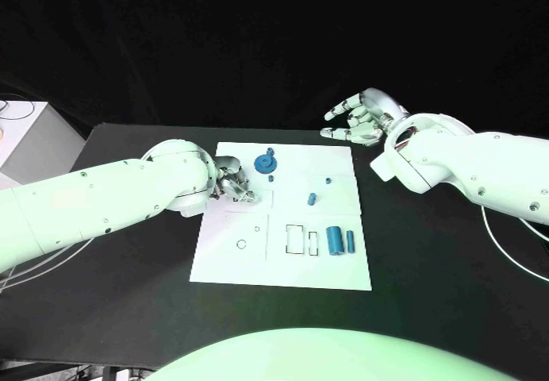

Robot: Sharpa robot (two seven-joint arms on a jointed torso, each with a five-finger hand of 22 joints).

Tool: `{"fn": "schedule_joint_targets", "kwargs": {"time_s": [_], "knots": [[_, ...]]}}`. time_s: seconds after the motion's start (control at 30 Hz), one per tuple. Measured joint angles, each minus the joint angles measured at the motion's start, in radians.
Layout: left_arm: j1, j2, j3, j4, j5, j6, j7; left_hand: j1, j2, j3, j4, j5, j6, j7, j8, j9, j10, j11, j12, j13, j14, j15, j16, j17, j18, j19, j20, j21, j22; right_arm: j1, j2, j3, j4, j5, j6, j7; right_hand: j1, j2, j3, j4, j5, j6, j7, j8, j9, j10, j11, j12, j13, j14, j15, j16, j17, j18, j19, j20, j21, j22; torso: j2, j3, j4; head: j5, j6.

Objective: Assemble the parts on the task board

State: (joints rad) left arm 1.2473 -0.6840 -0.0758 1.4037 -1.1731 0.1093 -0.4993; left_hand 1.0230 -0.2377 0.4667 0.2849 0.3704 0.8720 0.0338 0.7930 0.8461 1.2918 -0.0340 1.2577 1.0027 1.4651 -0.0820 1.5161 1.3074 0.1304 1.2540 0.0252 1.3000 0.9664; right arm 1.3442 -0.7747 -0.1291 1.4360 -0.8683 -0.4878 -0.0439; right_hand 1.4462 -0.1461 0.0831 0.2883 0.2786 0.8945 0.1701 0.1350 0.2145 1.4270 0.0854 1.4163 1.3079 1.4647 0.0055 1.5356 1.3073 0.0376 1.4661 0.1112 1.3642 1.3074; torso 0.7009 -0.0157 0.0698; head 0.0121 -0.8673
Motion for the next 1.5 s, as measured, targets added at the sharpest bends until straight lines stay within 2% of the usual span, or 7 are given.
{"fn": "schedule_joint_targets", "kwargs": {"time_s": [0.27,0.4,0.6,0.8,1.0,1.23,1.5], "knots": [[0.000,-0.018,0.008,0.021,0.000,-0.001,0.000,0.013,-0.005,-0.047,0.006,-0.032,0.000,0.000,-0.009,0.002,-0.004,0.004,0.000,0.000,0.000,0.000,0.000,0.000,0.000,0.000,0.000,0.000,-0.001,0.000,-0.002,0.000,0.000,0.000,0.000,0.000,0.000,0.000,0.000,0.000,0.000,0.000,0.000,0.000,0.000,0.000,0.000,0.000,0.000,0.000,0.000,0.000,0.001,0.000,0.000,0.000,0.000,0.000,0.000,0.0005,-0.0001,0.002,0.001],[0.000,-0.034,0.023,0.039,0.006,0.001,0.000,0.013,-0.005,-0.094,0.007,-0.083,0.000,0.000,-0.013,0.003,-0.007,0.007,0.000,-0.003,0.000,0.000,-0.004,0.000,0.000,-0.004,0.004,-0.004,-0.006,-0.002,-0.002,0.000,-0.001,0.001,0.000,0.001,0.000,0.000,0.000,0.000,0.000,0.000,0.000,0.000,0.000,0.000,0.000,0.000,0.000,0.000,0.000,0.000,0.001,0.000,0.000,0.000,0.000,0.000,-0.001,0.0006,0.0002,0.003,0.004],[0.004,-0.058,0.053,0.055,0.018,0.005,0.000,0.013,-0.005,-0.105,0.006,-0.083,0.000,0.000,-0.013,0.004,-0.007,0.007,0.000,-0.003,0.000,0.000,-0.004,0.000,0.000,-0.004,0.004,-0.004,-0.006,-0.003,-0.003,0.000,-0.002,0.001,0.000,0.001,0.000,0.000,0.000,0.000,0.000,0.000,0.000,0.000,0.000,0.000,0.000,0.000,0.000,0.000,0.000,0.000,0.001,0.000,0.000,0.000,0.000,0.001,-0.002,0.0017,0.0003,0.005,0.012],[0.026,-0.072,0.089,0.047,0.034,0.023,-0.001,0.033,0.030,-0.112,0.008,-0.083,-0.010,0.009,-0.025,0.004,-0.030,0.011,-0.010,-0.027,0.000,0.000,-0.015,0.000,0.000,-0.025,0.006,-0.024,-0.038,-0.004,-0.004,0.000,-0.004,0.001,0.000,0.001,0.000,0.000,0.000,0.000,0.000,0.000,0.000,0.000,0.000,0.000,0.000,0.000,0.000,0.000,0.000,0.000,0.001,0.000,0.000,0.000,0.000,0.001,-0.001,0.0012,-0.0006,0.007,0.022],[0.062,-0.064,0.108,-0.026,0.062,0.048,-0.001,0.072,0.056,-0.112,0.007,-0.079,-0.049,0.035,-0.065,-0.006,-0.090,0.029,-0.053,-0.093,0.001,0.013,-0.042,0.000,0.000,-0.062,0.023,-0.059,-0.097,-0.005,-0.004,0.000,-0.007,0.002,0.000,0.002,-0.004,0.004,0.000,0.000,0.000,-0.003,0.003,0.000,-0.001,0.000,0.000,0.000,0.000,0.000,0.000,0.000,0.001,0.000,0.000,0.000,0.000,0.001,0.000,0.0012,-0.0007,0.009,0.033],[0.082,-0.009,0.112,-0.151,0.094,0.054,0.004,0.080,0.061,-0.112,0.008,-0.076,-0.082,0.061,-0.122,-0.044,-0.156,0.052,-0.102,-0.174,0.001,0.034,-0.049,0.000,0.000,-0.084,0.030,-0.078,-0.131,-0.006,-0.003,0.000,-0.010,0.004,0.000,0.002,-0.004,0.004,0.000,0.000,0.000,-0.003,0.003,0.000,-0.001,0.000,0.000,0.000,-0.001,0.000,0.000,0.000,0.001,0.000,0.000,0.000,0.000,0.000,0.002,0.0011,-0.0005,0.016,0.052],[0.104,0.055,0.113,-0.266,0.106,0.048,0.017,0.080,0.061,-0.112,0.007,-0.076,-0.082,0.061,-0.122,-0.046,-0.155,0.052,-0.102,-0.175,0.002,0.034,-0.049,0.000,0.000,-0.084,0.030,-0.078,-0.130,-0.006,-0.001,0.000,-0.012,0.006,0.000,0.003,-0.004,0.004,0.000,0.000,0.000,-0.003,0.003,0.000,-0.001,0.000,0.000,0.000,-0.001,0.000,0.000,0.000,0.000,0.000,0.000,0.000,0.000,0.000,0.006,0.0012,-0.0018,0.025,0.067]]}}
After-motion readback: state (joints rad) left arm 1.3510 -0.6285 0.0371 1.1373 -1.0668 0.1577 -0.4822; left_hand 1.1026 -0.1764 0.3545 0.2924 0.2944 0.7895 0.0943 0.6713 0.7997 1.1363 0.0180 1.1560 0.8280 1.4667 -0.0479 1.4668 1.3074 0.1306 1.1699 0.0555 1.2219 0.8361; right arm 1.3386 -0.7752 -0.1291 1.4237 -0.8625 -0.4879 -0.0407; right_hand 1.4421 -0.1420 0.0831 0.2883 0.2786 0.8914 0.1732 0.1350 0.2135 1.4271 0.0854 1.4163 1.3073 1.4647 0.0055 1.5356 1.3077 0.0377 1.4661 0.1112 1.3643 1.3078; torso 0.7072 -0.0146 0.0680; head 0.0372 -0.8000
